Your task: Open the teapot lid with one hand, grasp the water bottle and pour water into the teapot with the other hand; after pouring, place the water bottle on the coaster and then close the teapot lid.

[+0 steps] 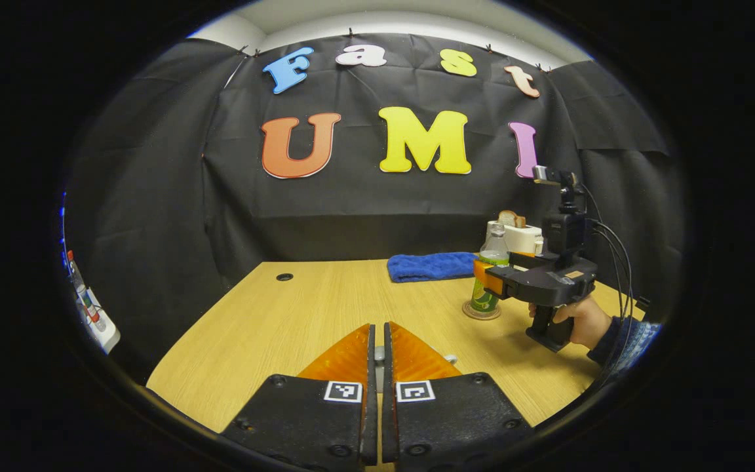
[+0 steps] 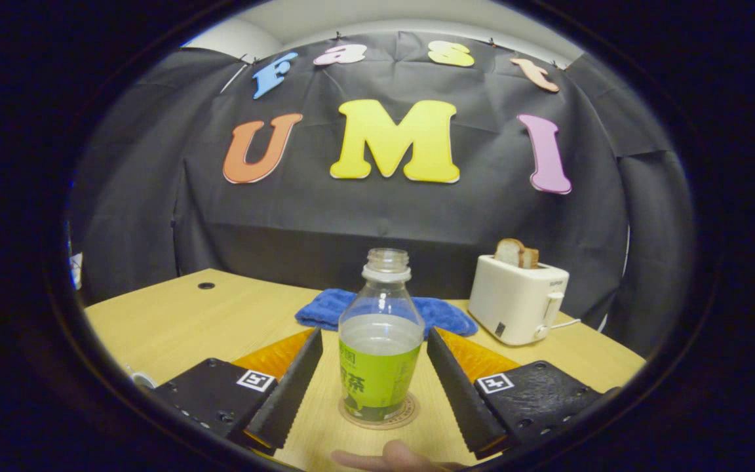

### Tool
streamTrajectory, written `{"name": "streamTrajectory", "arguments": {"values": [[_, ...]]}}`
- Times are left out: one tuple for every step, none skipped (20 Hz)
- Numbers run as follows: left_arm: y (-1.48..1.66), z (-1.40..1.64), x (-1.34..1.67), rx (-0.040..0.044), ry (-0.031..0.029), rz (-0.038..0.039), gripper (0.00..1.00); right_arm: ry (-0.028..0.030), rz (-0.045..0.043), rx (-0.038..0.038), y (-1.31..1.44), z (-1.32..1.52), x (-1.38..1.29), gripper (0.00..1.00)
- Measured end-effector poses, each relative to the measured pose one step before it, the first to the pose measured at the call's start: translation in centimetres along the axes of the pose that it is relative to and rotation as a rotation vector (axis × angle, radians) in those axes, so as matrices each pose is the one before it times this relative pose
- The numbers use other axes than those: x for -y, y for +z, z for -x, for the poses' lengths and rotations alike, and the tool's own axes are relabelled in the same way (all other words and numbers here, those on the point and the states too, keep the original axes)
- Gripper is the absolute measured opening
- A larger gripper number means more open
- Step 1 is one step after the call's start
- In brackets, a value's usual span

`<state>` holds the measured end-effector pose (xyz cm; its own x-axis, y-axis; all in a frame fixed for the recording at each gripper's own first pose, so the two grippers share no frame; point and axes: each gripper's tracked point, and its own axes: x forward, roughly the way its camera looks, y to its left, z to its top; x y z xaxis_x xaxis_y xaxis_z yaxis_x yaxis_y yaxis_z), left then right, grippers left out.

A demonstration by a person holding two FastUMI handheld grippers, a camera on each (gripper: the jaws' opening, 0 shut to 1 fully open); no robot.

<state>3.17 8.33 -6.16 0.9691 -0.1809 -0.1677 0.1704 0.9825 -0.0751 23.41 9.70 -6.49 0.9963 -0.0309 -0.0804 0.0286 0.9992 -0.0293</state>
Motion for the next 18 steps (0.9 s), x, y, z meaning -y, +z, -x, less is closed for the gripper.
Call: {"name": "streamTrajectory", "arguments": {"values": [[-0.22,-0.412,0.443,0.00327,-0.01799,0.01119,0.05,0.01078,-0.00851,0.02057,0.62,0.78,-0.093,0.95],[-0.545,-0.526,0.276,-0.00694,-0.01017,0.0095,0.05,0.00656,-0.00948,0.01506,0.34,0.98,0.115,0.95],[-0.218,-0.389,0.061,0.00024,0.00183,-0.00071,0.05,-0.00374,-0.00125,0.01409,0.466,1.1,0.422,0.95],[-0.077,-0.369,0.023,0.00215,0.00626,-0.00624,0.06,-0.01314,0.00359,0.01658,0.398,1.169,0.667,0.95],[-0.106,-0.36,0.175,0.00722,0.00332,-0.00947,0.06,-0.00774,0.0031,0.01668,0.23,1.14,0.614,0.95],[-0.131,-0.44,0.332,0.00858,-0.00678,-0.01052,0.06,0.00367,-0.00341,0.01478,0.021,1.151,0.255,0.95],[-0.164,-0.461,0.6,0.00657,-0.01398,-0.00061,0.06,-0.01144,0.00272,-0.00007,-0.384,1.141,0.543,0.95],[-0.443,-0.41,0.711,0.00028,-0.02505,0.00544,0.06,-0.01522,-0.00106,-0.00938,-0.875,1.313,0.994,0.95],[-0.318,-0.443,0.9,-0.00004,-0.02791,0.00153,0.06,-0.0143,-0.00553,-0.01168,-0.7,1.199,0.756,0.95],[-0.21,-0.311,0.536,0.00496,-0.01435,-0.00555,0.06,-0.01943,-0.00724,-0.01912,-0.885,1.239,0.894,0.98],[-0.154,-0.274,0.249,0.00447,-0.00671,-0.01445,0.06,-0.00361,-0.00777,-0.00816,-0.54,1.078,0.69,0.95],[-0.233,-0.236,0.241,0.00078,-0.00484,-0.01702,0.06,-0.00121,0.00055,-0.00709,-0.35,0.908,0.521,0.95],[-0.295,-0.189,0.377,-0.00234,-0.00987,-0.02097,0.06,-0.00078,-0.0002,-0.00366,-0.087,0.749,0.756,0.95],[-0.253,-0.103,0.29,-0.00154,-0.01302,-0.01354,0.06,-0.00556,-0.0068,-0.00249,-0.133,0.644,0.927,0.95],[-0.14,-0.064,-0.089,0.00212,-0.00425,-0.00856,0.06,0.00312,-0.01136,-0.0029,0.051,0.526,0.659,0.95],[-0.231,-0.109,-0.326,-0.00241,0.00745,0.00009,0.06,0.01004,-0.01847,0.00215,0.093,0.403,0.446,0.95],[-0.445,-0.205,-0.535,-0.01155,0.01818,0.01129,0.06,0.0088,-0.02303,0.00587,0.224,0.304,0.526,0.95],[-0.521,-0.263,-0.393,-0.01513,0.01262,0.00577,0.06,0.00855,-0.01482,0.00564,0.031,0.168,0.467,0.95]]}}
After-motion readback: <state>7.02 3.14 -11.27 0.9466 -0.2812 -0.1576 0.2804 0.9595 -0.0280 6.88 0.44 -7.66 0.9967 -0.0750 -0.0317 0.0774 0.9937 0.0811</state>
